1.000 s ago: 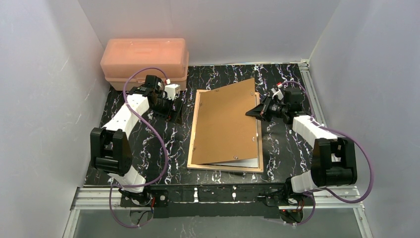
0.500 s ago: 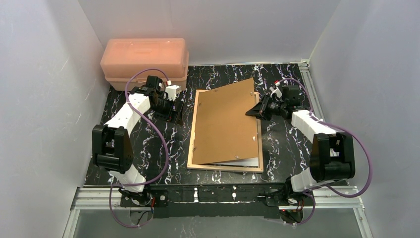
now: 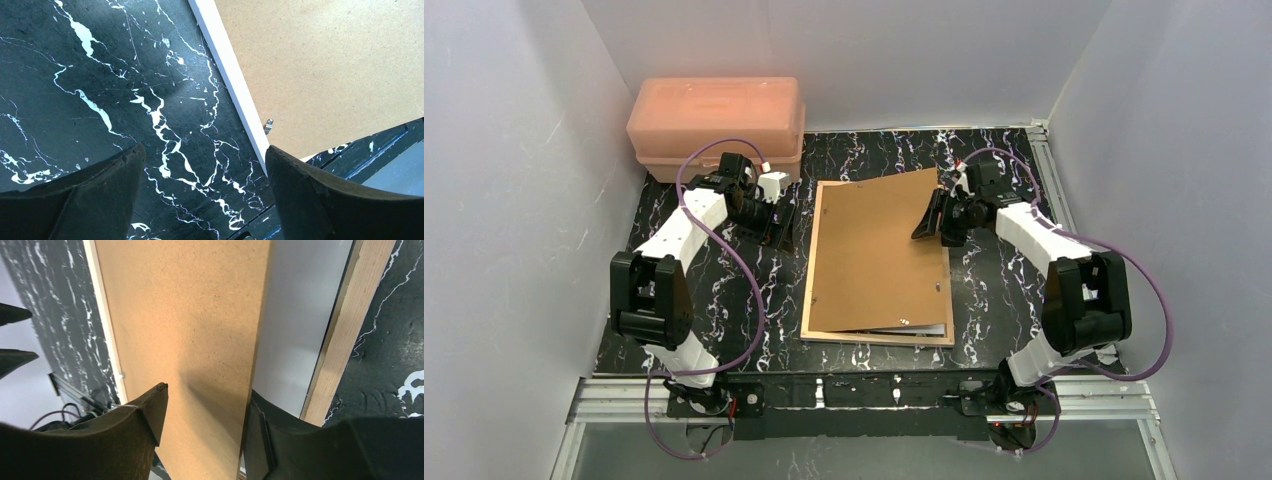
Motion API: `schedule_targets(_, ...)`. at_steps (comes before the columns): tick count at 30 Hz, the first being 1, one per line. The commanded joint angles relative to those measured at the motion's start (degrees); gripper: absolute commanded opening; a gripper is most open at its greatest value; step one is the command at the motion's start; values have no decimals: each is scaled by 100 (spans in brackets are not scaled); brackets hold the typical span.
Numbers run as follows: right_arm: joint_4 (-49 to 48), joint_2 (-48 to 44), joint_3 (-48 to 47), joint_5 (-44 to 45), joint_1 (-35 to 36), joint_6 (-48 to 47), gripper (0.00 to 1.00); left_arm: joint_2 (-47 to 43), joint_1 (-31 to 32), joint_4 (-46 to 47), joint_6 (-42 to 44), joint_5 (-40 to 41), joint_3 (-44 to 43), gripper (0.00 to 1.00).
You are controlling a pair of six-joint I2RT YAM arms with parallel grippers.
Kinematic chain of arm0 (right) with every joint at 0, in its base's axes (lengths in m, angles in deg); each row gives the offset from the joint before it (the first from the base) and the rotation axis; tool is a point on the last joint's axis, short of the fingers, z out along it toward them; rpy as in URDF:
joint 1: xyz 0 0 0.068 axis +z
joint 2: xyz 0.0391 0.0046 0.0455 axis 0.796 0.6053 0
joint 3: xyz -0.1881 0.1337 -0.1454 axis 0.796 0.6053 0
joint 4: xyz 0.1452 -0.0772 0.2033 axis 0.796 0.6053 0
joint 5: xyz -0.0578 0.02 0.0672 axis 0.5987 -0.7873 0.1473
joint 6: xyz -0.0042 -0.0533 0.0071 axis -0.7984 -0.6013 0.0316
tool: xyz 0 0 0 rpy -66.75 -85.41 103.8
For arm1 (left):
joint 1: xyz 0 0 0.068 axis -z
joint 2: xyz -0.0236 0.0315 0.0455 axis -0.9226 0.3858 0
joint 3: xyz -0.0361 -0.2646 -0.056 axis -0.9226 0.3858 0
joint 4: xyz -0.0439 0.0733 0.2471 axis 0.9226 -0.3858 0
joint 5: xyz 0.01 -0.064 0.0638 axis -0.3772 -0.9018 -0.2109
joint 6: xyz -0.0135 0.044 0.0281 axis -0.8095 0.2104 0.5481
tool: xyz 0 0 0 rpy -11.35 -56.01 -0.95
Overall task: Put the photo into the frame
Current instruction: Place the photo frame item in the photo frame.
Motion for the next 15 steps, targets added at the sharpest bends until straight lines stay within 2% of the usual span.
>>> schedule_targets(1, 575, 94, -593, 698, 266, -404, 64, -38, -16, -50, 85, -153, 90, 88)
schedule_targets(9, 1169, 220, -988, 1506, 546, -715, 84, -34, -16, -48, 86, -201, 103, 88)
schedule_targets(15, 1306, 429, -1160, 1805, 798, -803, 92, -67, -16, -43, 114, -213, 137, 88)
